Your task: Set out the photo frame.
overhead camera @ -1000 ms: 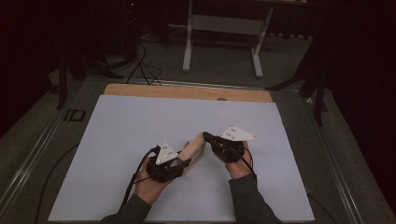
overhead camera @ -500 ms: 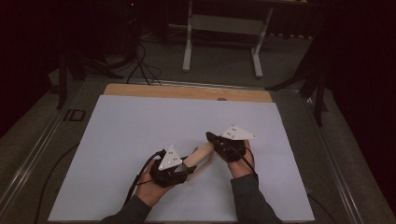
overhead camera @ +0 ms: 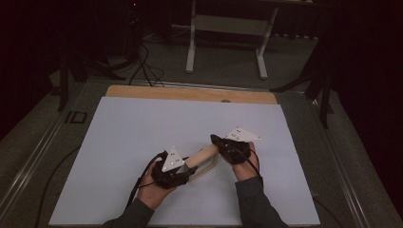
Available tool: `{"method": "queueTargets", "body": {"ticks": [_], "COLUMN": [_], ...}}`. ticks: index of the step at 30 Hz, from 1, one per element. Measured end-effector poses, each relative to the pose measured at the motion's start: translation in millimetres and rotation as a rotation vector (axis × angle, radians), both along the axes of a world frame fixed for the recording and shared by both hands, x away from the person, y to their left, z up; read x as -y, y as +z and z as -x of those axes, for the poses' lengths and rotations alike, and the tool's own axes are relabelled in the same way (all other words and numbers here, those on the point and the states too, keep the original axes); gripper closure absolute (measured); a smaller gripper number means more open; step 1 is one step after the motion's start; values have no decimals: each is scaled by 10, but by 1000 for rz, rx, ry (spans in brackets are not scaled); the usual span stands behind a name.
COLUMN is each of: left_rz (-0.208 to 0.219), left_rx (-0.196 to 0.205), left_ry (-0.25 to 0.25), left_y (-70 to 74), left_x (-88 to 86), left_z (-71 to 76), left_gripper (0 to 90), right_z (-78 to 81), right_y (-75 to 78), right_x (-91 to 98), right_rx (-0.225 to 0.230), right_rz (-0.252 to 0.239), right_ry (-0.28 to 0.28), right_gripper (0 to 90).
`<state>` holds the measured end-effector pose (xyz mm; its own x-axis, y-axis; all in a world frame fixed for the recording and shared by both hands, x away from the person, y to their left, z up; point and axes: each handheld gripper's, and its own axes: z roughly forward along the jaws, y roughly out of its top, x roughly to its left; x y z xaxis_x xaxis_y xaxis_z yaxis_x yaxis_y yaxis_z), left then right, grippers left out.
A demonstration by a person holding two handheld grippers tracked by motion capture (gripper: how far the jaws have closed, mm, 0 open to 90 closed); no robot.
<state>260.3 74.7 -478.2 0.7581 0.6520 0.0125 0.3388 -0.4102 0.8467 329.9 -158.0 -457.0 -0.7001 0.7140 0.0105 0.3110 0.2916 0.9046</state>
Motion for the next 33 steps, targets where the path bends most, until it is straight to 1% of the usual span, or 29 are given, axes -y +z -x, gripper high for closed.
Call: {"method": "queueTargets", "body": {"ticks": [3, 5, 7, 11, 14, 19, 22, 26, 29, 30, 33], "left_rz": [-23, -30, -23, -28, -31, -24, -18, -12, -11, -7, -3], "left_rx": [2, 3, 2, 9, 13, 6, -4, -6, 2, 0, -1], "left_ry": [23, 45, 64, 106, 124, 148, 154, 163, 156, 156, 156], "left_y": [-6, -8, -7, -7, -8, -8, -7, -8, -11, -11, -12], "left_x": [1, -10, -29, -53, -62, -70, -87, -90, -96, -100, -106], "left_z": [-9, -22, -38, -67, -79, -97, -115, -123, -122, -126, -130], "left_gripper": [575, 573, 573, 573, 572, 563, 557, 550, 547, 547, 546], "right_z": [3, 3, 5, 6, 7, 9, 11, 13, 14, 15, 19], "right_y": [1, 2, 4, 3, 4, 8, 12, 17, 20, 21, 33], "right_x": [1, 2, 4, 0, -2, -6, -7, -7, -2, 2, 14], "right_rx": [-1, -2, -4, -6, -7, -8, -8, -9, -12, -7, -4], "right_rz": [2, 1, 1, 0, 2, 3, 9, 15, 11, 8, -2], "right_ry": [-3, -4, -5, -6, -6, -9, -5, -1, 5, 17, 27], "right_gripper": [899, 899, 899, 900, 900, 900, 900, 900, 899, 899, 889]}}
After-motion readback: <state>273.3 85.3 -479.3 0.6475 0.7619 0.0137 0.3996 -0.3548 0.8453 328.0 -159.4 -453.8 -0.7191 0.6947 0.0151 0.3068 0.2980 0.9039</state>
